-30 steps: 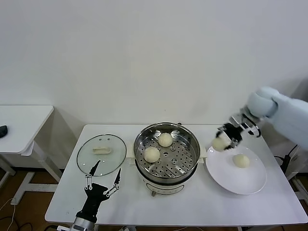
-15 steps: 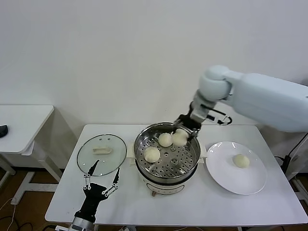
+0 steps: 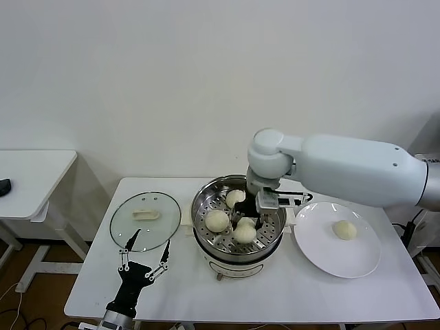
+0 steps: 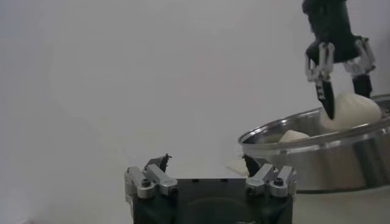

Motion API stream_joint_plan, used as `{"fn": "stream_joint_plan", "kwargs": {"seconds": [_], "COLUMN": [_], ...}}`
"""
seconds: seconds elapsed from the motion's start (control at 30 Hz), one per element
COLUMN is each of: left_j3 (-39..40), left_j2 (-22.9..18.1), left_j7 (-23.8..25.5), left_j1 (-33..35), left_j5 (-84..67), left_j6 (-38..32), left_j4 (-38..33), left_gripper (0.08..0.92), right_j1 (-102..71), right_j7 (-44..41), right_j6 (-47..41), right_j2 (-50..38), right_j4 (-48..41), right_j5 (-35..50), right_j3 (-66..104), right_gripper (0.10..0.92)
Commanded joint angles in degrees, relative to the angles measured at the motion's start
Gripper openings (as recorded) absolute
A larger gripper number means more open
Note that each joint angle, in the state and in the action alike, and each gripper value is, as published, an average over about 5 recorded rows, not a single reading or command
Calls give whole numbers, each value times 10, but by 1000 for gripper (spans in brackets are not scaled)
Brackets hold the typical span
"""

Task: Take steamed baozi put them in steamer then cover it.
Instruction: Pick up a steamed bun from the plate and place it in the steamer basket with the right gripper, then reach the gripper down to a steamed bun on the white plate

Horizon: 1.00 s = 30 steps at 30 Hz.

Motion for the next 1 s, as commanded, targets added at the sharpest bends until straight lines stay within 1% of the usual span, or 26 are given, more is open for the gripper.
{"fn": "stream_joint_plan", "kwargs": {"seconds": [0.03, 0.47, 0.57, 0.73, 0.83, 1.0], "left_j3": [0, -2, -2, -3, -3, -2], "left_j2": [0, -2, -3, -3, -4, -4], "left_j7": [0, 0, 0, 0, -1, -1], "left_j1": [0, -1, -1, -1, -1, -2], "left_j5": [-1, -3, -3, -3, -3, -2], "left_j6": [-1, -3, -3, -3, -2, 0], "left_j4": [2, 4, 5, 6, 6, 6], "left_gripper": [823, 823, 823, 823, 823, 823], "right_j1": [-35, -53, -56, -57, -55, -38], "right_j7": [-5, -15, -15, -14, -18, -38], "right_j6": [36, 46, 47, 43, 35, 0], "right_j2": [20, 33, 33, 24, 12, -20], "right_j4": [17, -3, -4, -2, 0, -13], "right_j5": [-41, -68, -74, -78, -72, -29], "right_j3": [0, 12, 15, 26, 45, 93], "right_gripper": [644, 646, 676, 793, 819, 822]}}
